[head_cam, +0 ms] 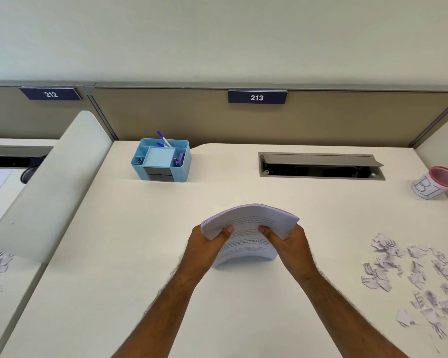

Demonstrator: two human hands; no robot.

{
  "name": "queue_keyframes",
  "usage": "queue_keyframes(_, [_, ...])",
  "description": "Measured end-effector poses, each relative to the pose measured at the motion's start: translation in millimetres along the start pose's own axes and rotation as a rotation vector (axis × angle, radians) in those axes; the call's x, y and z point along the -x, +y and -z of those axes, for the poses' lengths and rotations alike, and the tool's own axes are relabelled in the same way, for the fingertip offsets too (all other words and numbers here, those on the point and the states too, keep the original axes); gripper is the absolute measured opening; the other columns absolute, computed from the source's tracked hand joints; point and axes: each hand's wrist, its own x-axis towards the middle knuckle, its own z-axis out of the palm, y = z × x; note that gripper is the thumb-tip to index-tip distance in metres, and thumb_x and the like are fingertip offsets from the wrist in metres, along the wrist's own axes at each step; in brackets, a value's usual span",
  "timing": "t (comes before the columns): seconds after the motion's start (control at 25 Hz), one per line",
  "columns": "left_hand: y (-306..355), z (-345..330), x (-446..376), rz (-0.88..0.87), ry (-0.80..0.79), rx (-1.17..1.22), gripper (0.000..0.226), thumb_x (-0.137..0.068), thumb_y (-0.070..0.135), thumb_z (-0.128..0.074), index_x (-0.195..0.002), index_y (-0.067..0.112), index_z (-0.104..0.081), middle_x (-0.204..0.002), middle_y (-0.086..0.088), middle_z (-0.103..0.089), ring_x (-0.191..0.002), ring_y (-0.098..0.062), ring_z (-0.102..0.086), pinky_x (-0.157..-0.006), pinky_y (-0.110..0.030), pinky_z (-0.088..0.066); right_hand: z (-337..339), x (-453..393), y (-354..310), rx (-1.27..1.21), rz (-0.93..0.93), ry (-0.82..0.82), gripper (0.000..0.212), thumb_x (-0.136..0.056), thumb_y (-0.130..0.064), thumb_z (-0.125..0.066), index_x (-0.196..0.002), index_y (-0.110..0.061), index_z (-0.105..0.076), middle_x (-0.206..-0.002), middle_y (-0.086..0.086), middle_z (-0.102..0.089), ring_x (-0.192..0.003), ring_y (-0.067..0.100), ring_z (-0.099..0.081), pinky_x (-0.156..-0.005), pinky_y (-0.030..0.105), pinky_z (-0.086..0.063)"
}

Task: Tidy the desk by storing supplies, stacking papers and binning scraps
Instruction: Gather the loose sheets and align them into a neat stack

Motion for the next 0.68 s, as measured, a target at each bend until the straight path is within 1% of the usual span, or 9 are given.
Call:
queue_keyframes(0.12, [-3,-3,-1,0.014,0.024,0.0,0.022,-0.094,0.03,-0.074,-0.114,0.037,-0.073,-0.104,0.012,-0.078,-0.097,-0.007,-0.073,-0.085,-0.036,-0.062,-2,1,3,-0.004,-0.003,-0.003,0.04,-0.082,-0.029,-0.084,-0.118,-0.02,-0.07,-0.103,-0.004,-0.078,-0.095,0.013,-0.074,-0.08,0.03,-0.062])
queue_keyframes(0.24, [-4,-5,-1,0.008,0.038,0.018,0.021,-0.094,0.028,-0.073,-0.113,0.038,-0.073,-0.103,0.011,-0.078,-0.097,-0.008,-0.073,-0.085,-0.034,-0.061,-4,1,5,-0.017,0.0,-0.004,0.04,-0.083,-0.029,-0.084,-0.119,-0.02,-0.07,-0.104,-0.004,-0.078,-0.096,0.013,-0.074,-0.082,0.033,-0.062])
queue_keyframes(0.4, [-5,-3,-3,-0.004,0.046,0.027,0.023,-0.094,0.028,-0.074,-0.116,0.034,-0.073,-0.104,0.01,-0.078,-0.099,-0.01,-0.072,-0.085,-0.032,-0.061,-4,0,6,-0.052,0.002,-0.001,0.036,-0.084,-0.027,-0.083,-0.117,-0.021,-0.071,-0.103,-0.005,-0.078,-0.094,0.011,-0.074,-0.079,0.027,-0.061])
queue_keyframes(0.52, [-7,-3,-5,0.001,0.028,0.039,0.023,-0.093,0.028,-0.075,-0.115,0.035,-0.073,-0.106,0.009,-0.078,-0.099,-0.009,-0.072,-0.086,-0.033,-0.06,-9,3,13,-0.066,-0.034,-0.004,0.031,-0.084,-0.025,-0.083,-0.113,-0.023,-0.072,-0.099,-0.005,-0.078,-0.093,0.014,-0.074,-0.076,0.029,-0.062])
queue_keyframes(0.68, [-12,2,-10,0.01,-0.003,0.048,0.026,-0.09,0.029,-0.078,-0.115,0.034,-0.074,-0.109,0.006,-0.078,-0.102,-0.012,-0.072,-0.09,-0.039,-0.06,-8,-2,15,-0.081,-0.06,-0.016,0.034,-0.081,-0.023,-0.086,-0.112,-0.019,-0.073,-0.1,-0.004,-0.079,-0.092,0.014,-0.075,-0.074,0.026,-0.061])
